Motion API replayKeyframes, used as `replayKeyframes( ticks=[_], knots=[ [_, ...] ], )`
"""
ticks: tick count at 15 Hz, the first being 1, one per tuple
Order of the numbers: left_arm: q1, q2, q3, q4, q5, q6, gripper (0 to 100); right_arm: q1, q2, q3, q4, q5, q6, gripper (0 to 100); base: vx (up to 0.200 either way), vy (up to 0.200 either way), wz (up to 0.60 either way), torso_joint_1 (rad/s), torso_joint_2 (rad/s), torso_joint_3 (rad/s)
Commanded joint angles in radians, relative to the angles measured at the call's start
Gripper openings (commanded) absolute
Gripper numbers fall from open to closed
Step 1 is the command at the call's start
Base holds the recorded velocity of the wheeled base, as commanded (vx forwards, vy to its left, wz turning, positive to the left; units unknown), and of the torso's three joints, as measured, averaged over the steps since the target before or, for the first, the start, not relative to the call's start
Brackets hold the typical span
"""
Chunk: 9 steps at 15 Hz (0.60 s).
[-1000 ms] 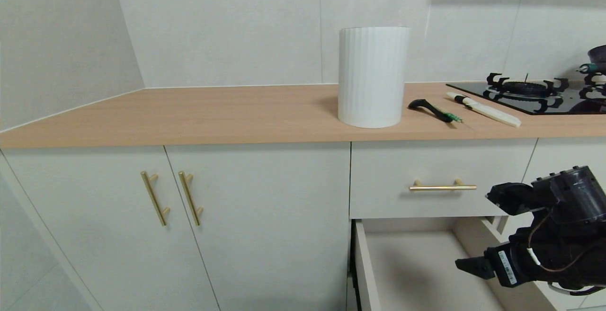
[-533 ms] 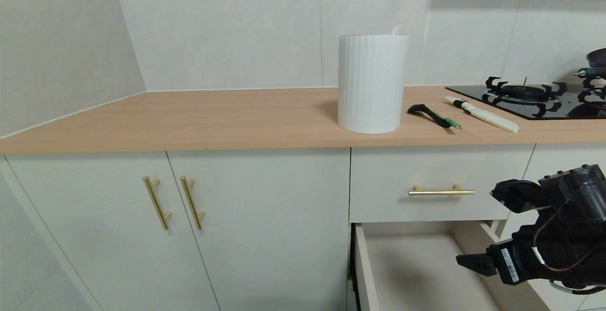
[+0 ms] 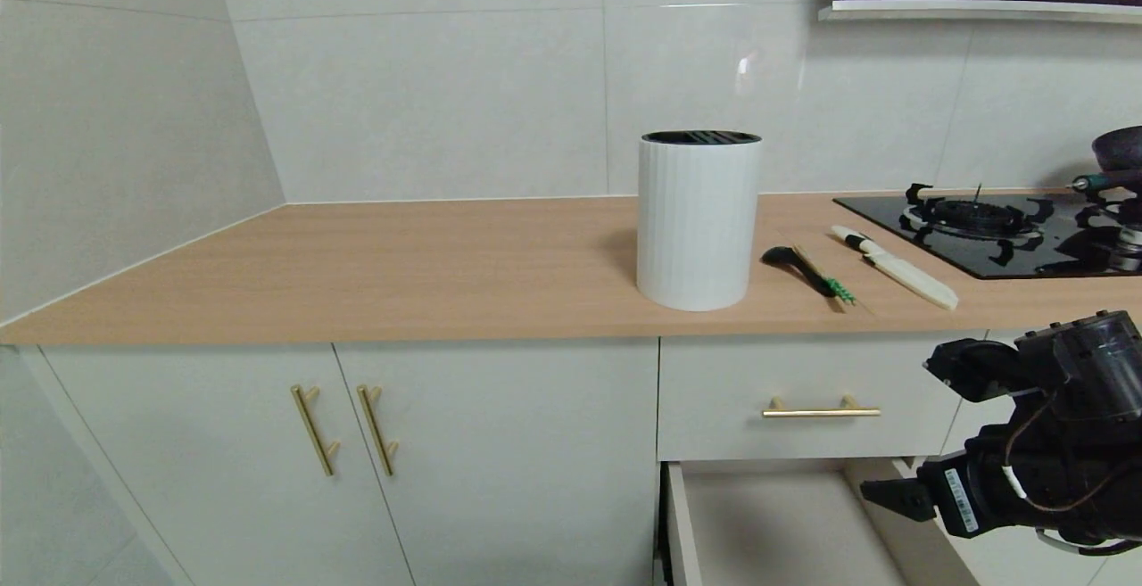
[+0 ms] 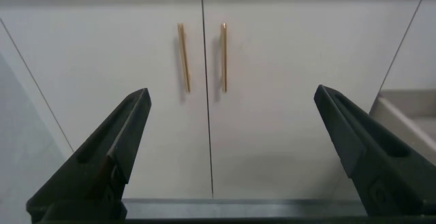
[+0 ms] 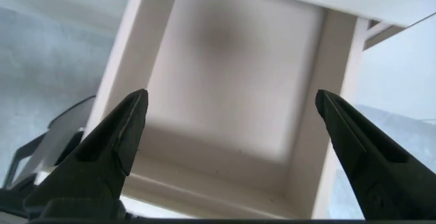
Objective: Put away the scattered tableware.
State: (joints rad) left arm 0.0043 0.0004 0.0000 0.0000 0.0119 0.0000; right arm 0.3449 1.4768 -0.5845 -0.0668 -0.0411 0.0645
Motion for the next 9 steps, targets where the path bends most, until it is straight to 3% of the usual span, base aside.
replayKeyframes(
  ticks=[1,4,6,7,9],
  knots=[
    [0.000,0.000,0.000,0.000,0.000,0.000,100,0.000,0.002,0.000,-0.001,0.000,-0.002,100,0.000,0.000,0.00,0.178,-0.49,-0.295],
    [0.000,0.000,0.000,0.000,0.000,0.000,100,0.000,-0.001,-0.002,-0.002,0.000,0.001,100,0.000,0.000,0.00,0.170,-0.43,-0.250],
    [0.000,0.000,0.000,0.000,0.000,0.000,100,0.000,-0.004,-0.005,-0.028,-0.002,-0.002,100,0.000,0.000,0.00,0.063,-0.13,-0.071],
    [0.000,0.000,0.000,0.000,0.000,0.000,100,-0.001,-0.006,-0.037,-0.097,-0.003,0.001,100,0.000,0.000,0.00,0.022,-0.05,-0.032],
    [0.000,0.000,0.000,0.000,0.000,0.000,100,-0.035,0.043,-0.183,-0.097,-0.002,-0.002,100,0.000,0.000,0.00,0.000,0.00,0.000]
  ],
)
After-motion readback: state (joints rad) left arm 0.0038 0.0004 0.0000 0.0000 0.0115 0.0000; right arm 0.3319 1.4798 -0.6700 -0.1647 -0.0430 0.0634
